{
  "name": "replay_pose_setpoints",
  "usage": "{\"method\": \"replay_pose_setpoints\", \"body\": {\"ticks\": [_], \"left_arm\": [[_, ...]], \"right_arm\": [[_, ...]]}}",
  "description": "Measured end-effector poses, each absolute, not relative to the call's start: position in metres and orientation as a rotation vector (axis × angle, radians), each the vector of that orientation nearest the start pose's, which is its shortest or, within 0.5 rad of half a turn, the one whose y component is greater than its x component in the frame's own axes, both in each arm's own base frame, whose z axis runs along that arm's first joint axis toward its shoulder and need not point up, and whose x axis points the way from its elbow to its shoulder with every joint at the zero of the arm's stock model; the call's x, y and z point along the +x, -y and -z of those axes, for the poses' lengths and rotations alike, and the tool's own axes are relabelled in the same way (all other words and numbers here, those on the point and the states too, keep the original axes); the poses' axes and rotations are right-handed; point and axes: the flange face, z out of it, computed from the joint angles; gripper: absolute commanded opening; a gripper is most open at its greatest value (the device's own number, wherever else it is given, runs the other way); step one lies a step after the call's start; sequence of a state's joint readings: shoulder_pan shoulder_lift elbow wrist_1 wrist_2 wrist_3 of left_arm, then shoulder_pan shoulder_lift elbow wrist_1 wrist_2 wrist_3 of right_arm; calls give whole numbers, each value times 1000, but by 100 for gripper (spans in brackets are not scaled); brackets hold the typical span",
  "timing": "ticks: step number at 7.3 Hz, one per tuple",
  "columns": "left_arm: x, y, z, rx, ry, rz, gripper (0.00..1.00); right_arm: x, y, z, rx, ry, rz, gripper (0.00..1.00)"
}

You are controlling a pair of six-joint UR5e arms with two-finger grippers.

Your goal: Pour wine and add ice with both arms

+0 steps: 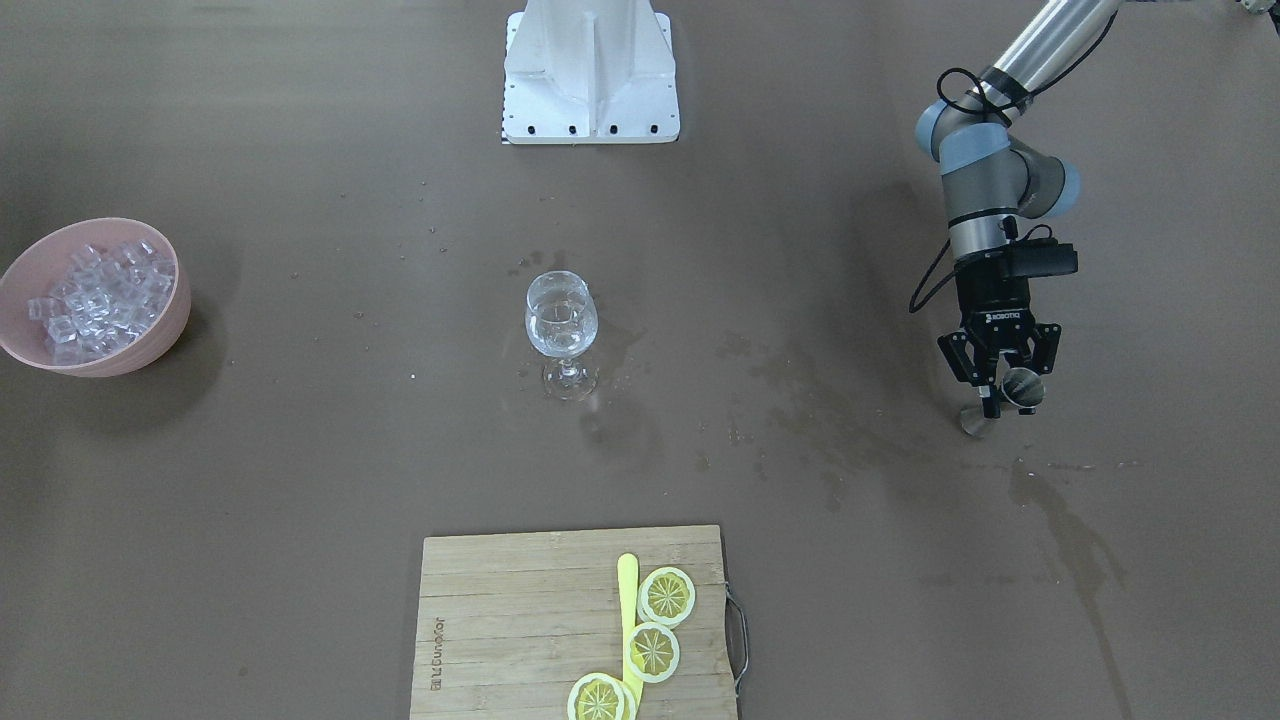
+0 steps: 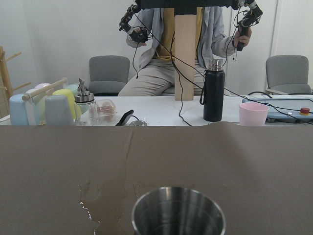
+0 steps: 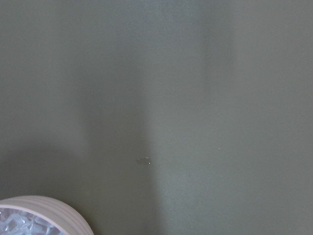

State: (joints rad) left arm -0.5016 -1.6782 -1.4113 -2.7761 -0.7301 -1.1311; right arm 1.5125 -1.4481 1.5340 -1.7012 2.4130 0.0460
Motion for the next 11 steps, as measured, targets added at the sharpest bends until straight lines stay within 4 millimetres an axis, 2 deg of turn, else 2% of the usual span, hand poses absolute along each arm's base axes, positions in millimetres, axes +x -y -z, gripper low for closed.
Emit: {"method": "replay_pose_setpoints", "body": {"ticks": [1, 2, 8, 11], "left_arm": [[372, 441, -542, 1156, -627, 534, 73], [372, 441, -542, 1156, -622, 531, 97], [370, 438, -538, 1144, -610, 504, 98], [345, 422, -533, 1126, -640, 489, 98]], "right_arm": [[27, 542, -621, -85, 839, -7, 100], [27, 542, -621, -85, 839, -7, 100], [27, 543, -620, -83, 839, -6, 100], [28, 544, -618, -80, 839, -5, 100]]}}
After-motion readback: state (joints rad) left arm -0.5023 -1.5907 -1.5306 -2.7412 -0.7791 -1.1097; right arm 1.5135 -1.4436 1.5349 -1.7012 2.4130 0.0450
